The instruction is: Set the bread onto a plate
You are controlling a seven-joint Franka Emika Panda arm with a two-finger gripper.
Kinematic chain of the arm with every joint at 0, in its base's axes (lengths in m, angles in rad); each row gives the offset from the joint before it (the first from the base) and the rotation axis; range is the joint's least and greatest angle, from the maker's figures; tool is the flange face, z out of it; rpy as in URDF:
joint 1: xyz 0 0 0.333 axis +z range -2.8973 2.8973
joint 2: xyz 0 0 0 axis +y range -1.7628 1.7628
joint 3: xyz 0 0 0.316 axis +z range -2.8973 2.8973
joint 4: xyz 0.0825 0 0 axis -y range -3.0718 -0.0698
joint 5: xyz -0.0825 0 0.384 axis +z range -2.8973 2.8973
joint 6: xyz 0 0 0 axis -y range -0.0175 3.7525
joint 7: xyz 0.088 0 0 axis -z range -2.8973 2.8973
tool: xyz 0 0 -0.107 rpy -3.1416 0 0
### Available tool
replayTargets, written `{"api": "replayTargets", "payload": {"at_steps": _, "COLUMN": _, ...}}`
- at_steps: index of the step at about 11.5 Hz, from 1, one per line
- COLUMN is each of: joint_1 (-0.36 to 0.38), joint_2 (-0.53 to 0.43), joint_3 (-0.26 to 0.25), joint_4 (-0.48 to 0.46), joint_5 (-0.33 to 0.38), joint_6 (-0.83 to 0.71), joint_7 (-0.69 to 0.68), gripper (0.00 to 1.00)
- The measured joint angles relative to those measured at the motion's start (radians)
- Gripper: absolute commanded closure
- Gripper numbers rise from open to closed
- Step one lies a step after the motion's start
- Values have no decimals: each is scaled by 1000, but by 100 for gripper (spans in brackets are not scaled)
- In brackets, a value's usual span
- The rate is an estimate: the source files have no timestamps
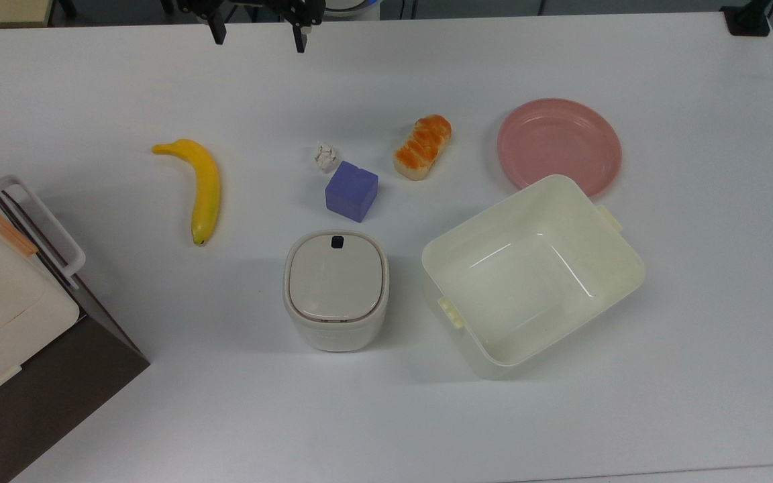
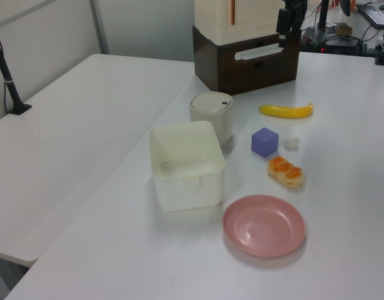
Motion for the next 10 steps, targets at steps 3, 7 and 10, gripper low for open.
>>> {"api": "replayTargets", "payload": {"at_steps": 3, "joint_1": -6, "joint_2": 0, "joint_3": -9, "joint_4": -1, "joint_5": -4, "joint_6": 0, "joint_7": 0, "gripper": 0}}
{"api": "replayTargets", "payload": {"at_steps": 7, "joint_1": -11, "joint_2": 0, "joint_3": -10, "joint_4": -1, "joint_5": -4, "joint_6": 0, "joint_7": 0, "gripper": 0}}
{"api": "replayTargets", "payload": {"at_steps": 10, "joint_1": -14, "joint_2": -3, "joint_3": -13, "joint_4": 9, "joint_5": -5, "joint_6": 1, "joint_7": 0, "gripper": 0}}
